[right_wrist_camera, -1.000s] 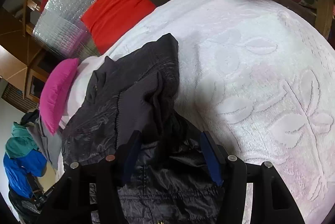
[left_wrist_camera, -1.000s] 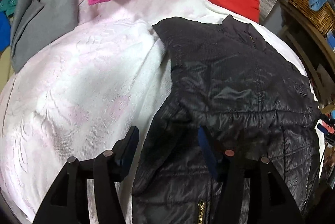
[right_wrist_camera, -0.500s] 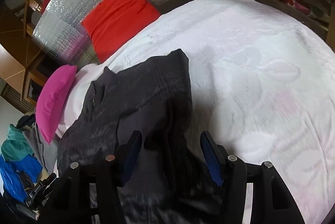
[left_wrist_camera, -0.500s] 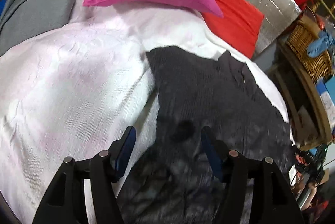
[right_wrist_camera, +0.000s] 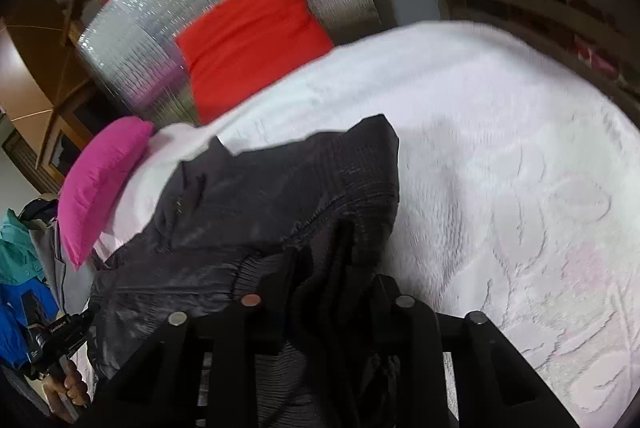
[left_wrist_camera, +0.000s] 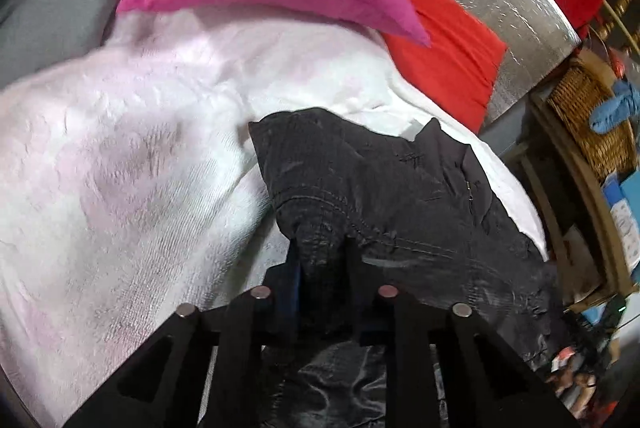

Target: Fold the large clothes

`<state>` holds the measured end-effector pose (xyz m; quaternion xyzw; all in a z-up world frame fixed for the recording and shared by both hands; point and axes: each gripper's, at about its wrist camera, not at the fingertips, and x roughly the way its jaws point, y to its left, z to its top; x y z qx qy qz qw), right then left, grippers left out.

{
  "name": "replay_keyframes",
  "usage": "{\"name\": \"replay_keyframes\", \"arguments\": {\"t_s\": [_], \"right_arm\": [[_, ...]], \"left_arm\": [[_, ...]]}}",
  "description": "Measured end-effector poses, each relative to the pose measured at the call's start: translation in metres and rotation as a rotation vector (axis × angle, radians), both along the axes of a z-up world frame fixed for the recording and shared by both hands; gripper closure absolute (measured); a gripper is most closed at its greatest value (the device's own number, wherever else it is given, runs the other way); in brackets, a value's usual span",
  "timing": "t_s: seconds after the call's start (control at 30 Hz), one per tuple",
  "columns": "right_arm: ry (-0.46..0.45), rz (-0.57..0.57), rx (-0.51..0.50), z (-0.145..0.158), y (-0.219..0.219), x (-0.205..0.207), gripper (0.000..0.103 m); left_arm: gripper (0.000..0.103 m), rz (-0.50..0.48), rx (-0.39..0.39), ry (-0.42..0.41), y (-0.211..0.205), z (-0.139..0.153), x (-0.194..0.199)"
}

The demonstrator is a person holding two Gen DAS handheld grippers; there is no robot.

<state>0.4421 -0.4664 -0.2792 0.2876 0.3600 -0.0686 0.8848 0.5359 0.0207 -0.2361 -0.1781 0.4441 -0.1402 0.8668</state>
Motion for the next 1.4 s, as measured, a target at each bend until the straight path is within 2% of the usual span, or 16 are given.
{"name": "replay_keyframes", "arguments": {"t_s": [0.07,0.13,0.27,0.33,0.47,0.5,0.6,0.73,0.93,1.17,1.23,1.3,1.4], "right_arm": [[-0.038,-0.005,-0.016,0.011,0.003,-0.005,0.075],[-0.037,-0.007,-0.018,0.012,0.002,-0.005,0.075],[0.038,-0.006,-0.016,-0.007,0.000,0.003,0.075],[0.076,0.001,0.008,-0.018,-0.001,0.005,0.074],[0.078,0.001,0.021,-0.012,-0.003,0.001,0.070],[0.084,-0.003,0.031,-0.011,-0.004,-0.002,0.065],[0.101,-0.015,0.071,-0.012,-0.009,-0.010,0.044],[0.087,-0.022,0.089,-0.007,-0.011,-0.018,0.043],[0.080,-0.008,0.071,0.000,-0.006,-0.025,0.043],[0.119,0.018,0.015,-0.008,0.007,-0.014,0.044],[0.131,0.024,-0.030,-0.009,0.013,-0.011,0.057],[0.140,0.026,-0.065,-0.009,0.016,-0.009,0.062],[0.102,0.007,-0.078,0.000,0.016,-0.013,0.070]], "left_arm": [[0.086,-0.006,0.031,-0.047,-0.009,0.012,-0.006],[0.086,-0.010,0.069,-0.068,-0.013,0.020,-0.009],[0.085,0.002,0.117,-0.006,-0.013,0.003,-0.003],[0.082,-0.007,0.183,0.022,-0.023,-0.007,0.001],[0.074,-0.017,0.363,-0.051,-0.047,0.005,-0.009],[0.070,-0.020,0.405,-0.066,-0.052,0.007,-0.012],[0.058,-0.023,0.481,-0.107,-0.059,0.012,-0.024],[0.056,-0.043,0.553,-0.206,-0.060,0.024,-0.051],[0.055,-0.053,0.562,-0.299,-0.066,0.037,-0.070],[0.055,-0.052,0.563,-0.312,-0.064,0.040,-0.072],[0.055,-0.043,0.562,-0.311,-0.064,0.040,-0.073],[0.055,-0.040,0.556,-0.310,-0.063,0.041,-0.072],[0.055,-0.039,0.557,-0.308,-0.062,0.040,-0.070]]}}
